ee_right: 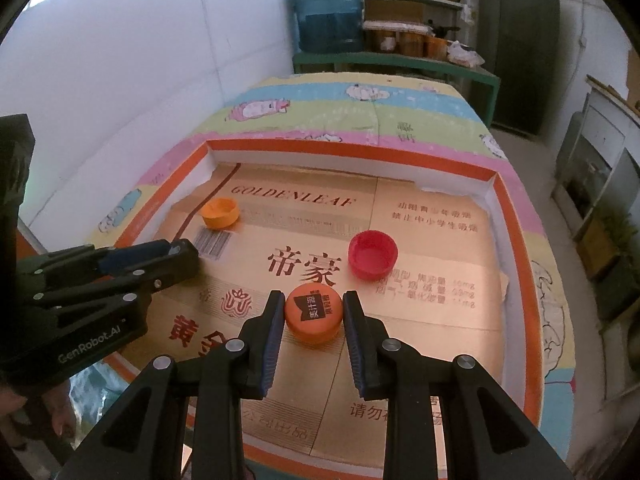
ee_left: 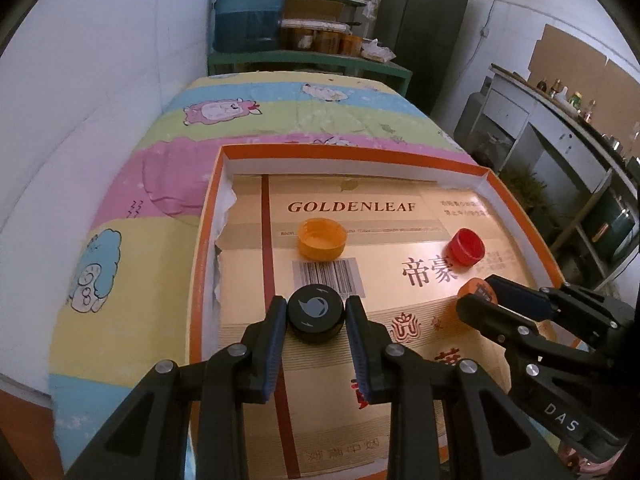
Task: Organize rigid objects
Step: 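Open the left tool on the black cap while the right tool releases the labeled cap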
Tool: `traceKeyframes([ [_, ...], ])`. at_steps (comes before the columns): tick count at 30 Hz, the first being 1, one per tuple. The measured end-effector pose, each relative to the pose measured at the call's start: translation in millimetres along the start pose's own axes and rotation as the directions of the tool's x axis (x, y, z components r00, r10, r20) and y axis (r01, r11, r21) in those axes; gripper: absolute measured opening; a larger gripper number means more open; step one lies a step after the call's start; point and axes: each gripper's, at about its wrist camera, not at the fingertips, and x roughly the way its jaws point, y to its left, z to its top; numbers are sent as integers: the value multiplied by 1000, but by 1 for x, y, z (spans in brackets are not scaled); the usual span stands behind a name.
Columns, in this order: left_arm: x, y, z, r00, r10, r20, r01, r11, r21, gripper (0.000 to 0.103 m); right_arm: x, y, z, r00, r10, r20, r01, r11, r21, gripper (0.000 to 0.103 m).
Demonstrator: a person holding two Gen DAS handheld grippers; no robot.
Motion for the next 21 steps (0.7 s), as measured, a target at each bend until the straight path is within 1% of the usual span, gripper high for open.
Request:
traceKeyframes([
  [4, 5, -2, -1, 999, 35, -17, -35, 999, 19, 31, 6, 1, -1, 1000, 2, -21, -2, 1000, -5, 30],
  [7, 4, -3, -1, 999, 41, -13, -41, 999, 22, 31, 9, 1, -4, 1000, -1, -28, 1, 1000, -3, 31],
  [8, 4, -3, -1, 999, 40, -12, -40, 999, 21, 32, 8, 1, -5, 1000, -2, -27, 2, 1000, -3, 33],
  [10, 3, -3, -1, 999, 36, -10, -36, 999, 18, 32, 8, 0, -5, 1000, -5, -25, 5, 1000, -5, 42],
  [11, 3, -3, -1, 999, 32, -8, -32, 999, 17, 34, 7, 0, -5, 1000, -9, -24, 9, 1000, -5, 46],
  [12, 2, -2, -1, 1000, 24, -5, -24, 1000, 17, 36, 7, 0, -6, 1000, -13, -24, 13, 1000, -5, 47],
  [14, 1, -3, -2, 1000, 23, 0, -23, 1000, 19, 49, 7, -1, -7, 999, -20, -25, 20, 1000, -2, 47],
  [15, 0, -3, -2, 1000, 25, 3, -25, 999, 21, 52, 7, -1, -7, 999, -21, -25, 21, 1000, 1, 47],
  [16, -1, -4, -2, 1000, 28, 7, -28, 999, 23, 54, 6, -2, -7, 999, -21, -24, 21, 1000, 3, 47],
  [21, -9, -6, -2, 999, 35, 30, -36, 999, 29, 54, 1, -4, -9, 999, -27, -17, 27, 1000, 10, 48],
])
